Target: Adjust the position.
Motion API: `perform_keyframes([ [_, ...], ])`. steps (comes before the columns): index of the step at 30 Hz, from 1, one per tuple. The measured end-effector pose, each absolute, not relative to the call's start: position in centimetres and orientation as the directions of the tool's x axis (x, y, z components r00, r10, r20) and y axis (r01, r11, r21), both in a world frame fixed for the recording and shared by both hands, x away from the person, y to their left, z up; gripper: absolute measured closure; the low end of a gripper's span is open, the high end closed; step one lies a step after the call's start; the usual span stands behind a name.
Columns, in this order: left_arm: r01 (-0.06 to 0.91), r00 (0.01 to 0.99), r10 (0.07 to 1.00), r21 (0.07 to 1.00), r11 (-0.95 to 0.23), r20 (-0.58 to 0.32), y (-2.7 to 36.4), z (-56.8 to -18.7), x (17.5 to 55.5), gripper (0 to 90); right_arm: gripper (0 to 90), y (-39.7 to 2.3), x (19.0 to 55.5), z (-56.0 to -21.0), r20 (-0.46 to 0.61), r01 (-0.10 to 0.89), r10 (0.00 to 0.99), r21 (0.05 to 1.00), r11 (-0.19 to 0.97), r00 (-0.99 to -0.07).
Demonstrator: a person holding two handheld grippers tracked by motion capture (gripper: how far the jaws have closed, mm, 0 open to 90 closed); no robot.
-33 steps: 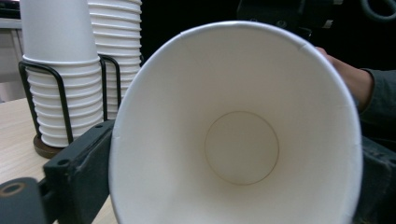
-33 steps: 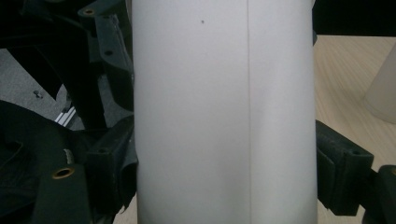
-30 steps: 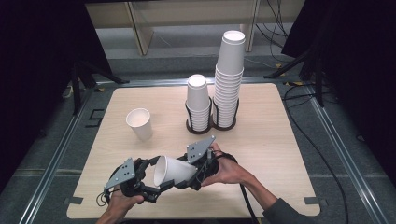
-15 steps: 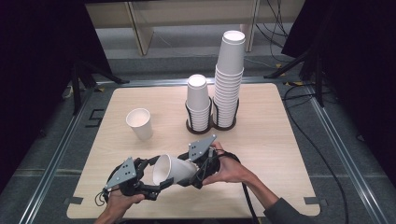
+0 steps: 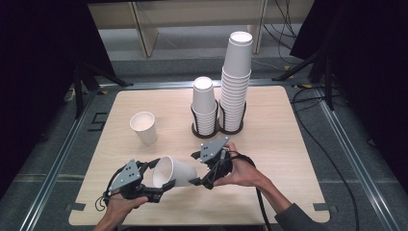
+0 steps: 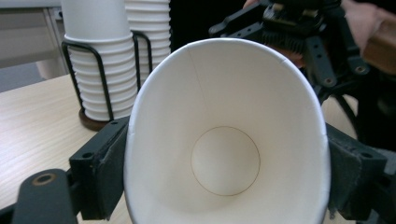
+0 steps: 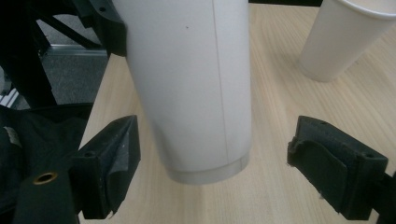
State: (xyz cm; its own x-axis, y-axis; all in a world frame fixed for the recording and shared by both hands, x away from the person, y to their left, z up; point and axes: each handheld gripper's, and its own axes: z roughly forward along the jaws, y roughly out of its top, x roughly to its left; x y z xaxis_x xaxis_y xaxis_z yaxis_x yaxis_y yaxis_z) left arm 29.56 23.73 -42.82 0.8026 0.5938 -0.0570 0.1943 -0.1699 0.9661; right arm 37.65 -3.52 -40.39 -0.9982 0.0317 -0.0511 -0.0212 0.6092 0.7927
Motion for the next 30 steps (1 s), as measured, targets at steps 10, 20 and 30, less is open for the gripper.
perform_keyframes([
  [10, 0.212, 0.782, 0.622, 0.947, -0.240, -0.018, 24.0, -42.6, 29.8, 14.4, 16.4, -3.2, 37.5, -40.7, -0.088, -0.043, 0.038, 0.765, 0.643, -0.995],
  [20, 0.200, 0.786, 0.616, 0.920, -0.336, 0.054, 23.5, -42.4, 29.6, 14.2, 16.0, -2.3, 37.0, -41.3, -0.115, -0.069, 0.022, 0.725, 0.685, -0.993],
  [30, 0.218, 0.769, 0.636, 0.910, -0.353, 0.062, 24.2, -41.8, 29.9, 14.0, 16.2, -2.5, 37.2, -41.4, -0.115, -0.059, 0.037, 0.732, 0.678, -0.993],
])
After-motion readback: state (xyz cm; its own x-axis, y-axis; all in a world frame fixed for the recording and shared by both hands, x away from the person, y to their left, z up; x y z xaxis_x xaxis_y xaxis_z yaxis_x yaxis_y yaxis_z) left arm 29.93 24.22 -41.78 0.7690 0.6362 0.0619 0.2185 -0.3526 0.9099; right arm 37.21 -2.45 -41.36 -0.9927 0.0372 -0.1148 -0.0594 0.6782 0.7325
